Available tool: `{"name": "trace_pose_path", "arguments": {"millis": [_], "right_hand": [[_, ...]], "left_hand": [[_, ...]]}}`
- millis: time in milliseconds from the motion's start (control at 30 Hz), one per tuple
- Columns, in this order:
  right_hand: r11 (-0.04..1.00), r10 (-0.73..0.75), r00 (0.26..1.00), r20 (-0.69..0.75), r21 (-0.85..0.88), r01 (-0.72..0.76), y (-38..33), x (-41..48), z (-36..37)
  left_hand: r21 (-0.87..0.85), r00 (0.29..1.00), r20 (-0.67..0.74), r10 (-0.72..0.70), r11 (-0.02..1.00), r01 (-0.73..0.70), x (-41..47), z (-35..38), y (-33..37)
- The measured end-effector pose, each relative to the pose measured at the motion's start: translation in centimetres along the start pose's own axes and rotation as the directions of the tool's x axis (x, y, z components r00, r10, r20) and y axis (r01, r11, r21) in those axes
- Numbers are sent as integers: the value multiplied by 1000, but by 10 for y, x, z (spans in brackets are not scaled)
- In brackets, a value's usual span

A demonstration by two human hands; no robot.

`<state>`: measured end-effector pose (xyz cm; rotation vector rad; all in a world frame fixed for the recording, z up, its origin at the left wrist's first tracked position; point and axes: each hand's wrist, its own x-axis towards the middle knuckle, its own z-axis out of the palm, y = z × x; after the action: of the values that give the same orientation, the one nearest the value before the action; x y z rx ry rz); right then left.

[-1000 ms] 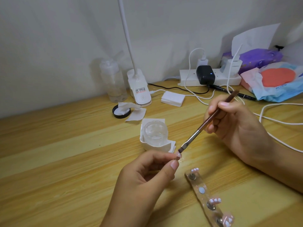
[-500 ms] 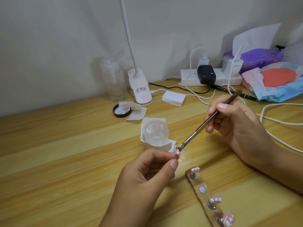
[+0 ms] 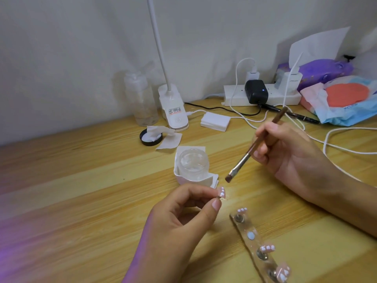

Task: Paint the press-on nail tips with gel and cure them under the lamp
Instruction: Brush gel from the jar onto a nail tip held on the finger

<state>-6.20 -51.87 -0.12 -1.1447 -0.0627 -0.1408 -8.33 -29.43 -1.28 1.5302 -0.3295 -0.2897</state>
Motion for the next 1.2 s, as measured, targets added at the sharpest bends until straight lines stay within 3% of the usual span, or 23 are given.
{"name": "trace_pose_path", "arguments": {"millis": [833,1033,1200], "right_hand": [[977,-104,994,-11,-189,100,3,-3,1],[990,-73,997,1,-119,72,0,-2,1],[980,-56,997,45,-189,64,2,-5,2]], "left_hand": [[25,1000,3,21,999,-21,-2,2,1],[47,1000,-1,9,999,-9,-2,3,4],[38,1000,0,12,999,-12,-3,4,5]]}}
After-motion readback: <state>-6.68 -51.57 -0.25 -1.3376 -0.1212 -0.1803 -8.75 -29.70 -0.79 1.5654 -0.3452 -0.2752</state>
